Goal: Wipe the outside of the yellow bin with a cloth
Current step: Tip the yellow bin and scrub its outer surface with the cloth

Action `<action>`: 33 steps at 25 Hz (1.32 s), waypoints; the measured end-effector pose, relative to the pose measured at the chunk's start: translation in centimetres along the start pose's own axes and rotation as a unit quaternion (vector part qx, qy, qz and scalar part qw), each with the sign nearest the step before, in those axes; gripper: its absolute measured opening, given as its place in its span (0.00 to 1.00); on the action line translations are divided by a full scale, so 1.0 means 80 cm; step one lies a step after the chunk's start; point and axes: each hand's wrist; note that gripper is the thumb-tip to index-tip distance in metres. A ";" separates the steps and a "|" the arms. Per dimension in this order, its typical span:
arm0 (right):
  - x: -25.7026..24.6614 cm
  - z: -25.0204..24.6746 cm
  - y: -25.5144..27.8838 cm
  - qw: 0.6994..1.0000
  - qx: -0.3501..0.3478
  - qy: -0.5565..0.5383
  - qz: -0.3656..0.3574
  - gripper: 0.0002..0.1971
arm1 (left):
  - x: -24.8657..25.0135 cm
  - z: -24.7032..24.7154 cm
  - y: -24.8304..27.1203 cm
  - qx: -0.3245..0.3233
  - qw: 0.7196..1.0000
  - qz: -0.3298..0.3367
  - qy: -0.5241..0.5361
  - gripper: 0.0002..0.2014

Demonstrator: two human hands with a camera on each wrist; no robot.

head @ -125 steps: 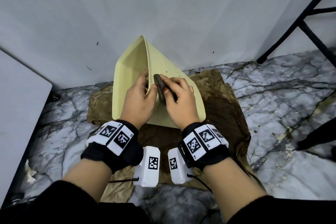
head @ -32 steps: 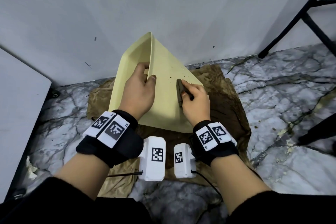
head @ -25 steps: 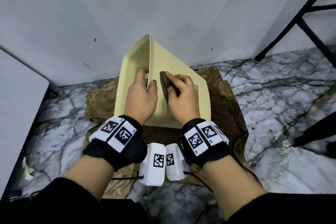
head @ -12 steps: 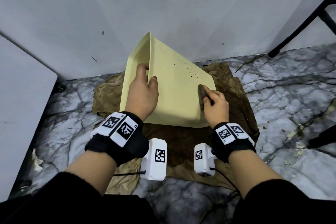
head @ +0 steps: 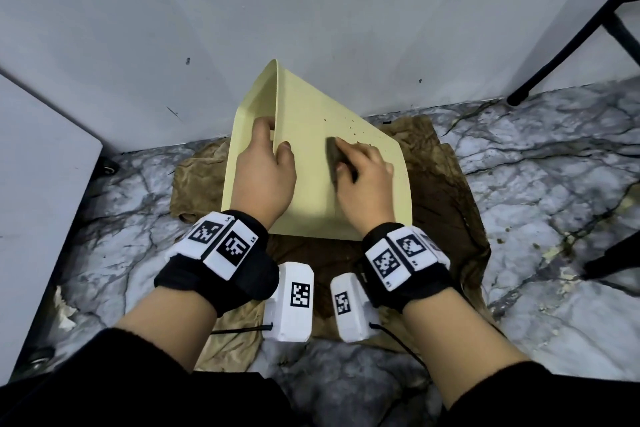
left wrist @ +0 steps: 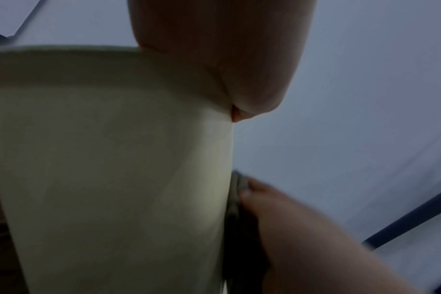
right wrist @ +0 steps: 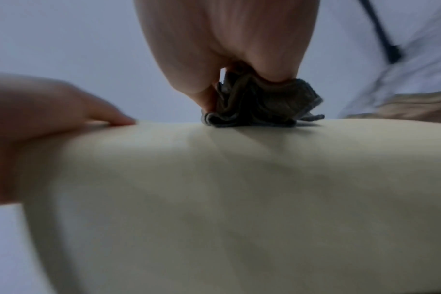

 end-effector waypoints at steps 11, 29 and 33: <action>-0.001 -0.004 -0.009 1.000 -0.014 -0.015 0.013 0.19 | 0.001 -0.003 0.000 -0.012 1.000 0.000 -0.008 0.16; 0.021 -0.016 0.016 0.996 0.038 -0.038 0.073 0.18 | 0.007 -0.004 -0.010 0.025 0.999 0.004 0.024 0.09; -0.031 -0.003 0.020 0.997 0.054 -0.040 -0.046 0.19 | 0.009 -0.004 -0.002 0.022 0.999 0.048 0.005 0.08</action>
Point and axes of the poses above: each hand's wrist, its own y-axis away from the middle knuckle, its own z-axis out of the palm, x = y × z, and after that the axes turned 1 degree about y, right-handed
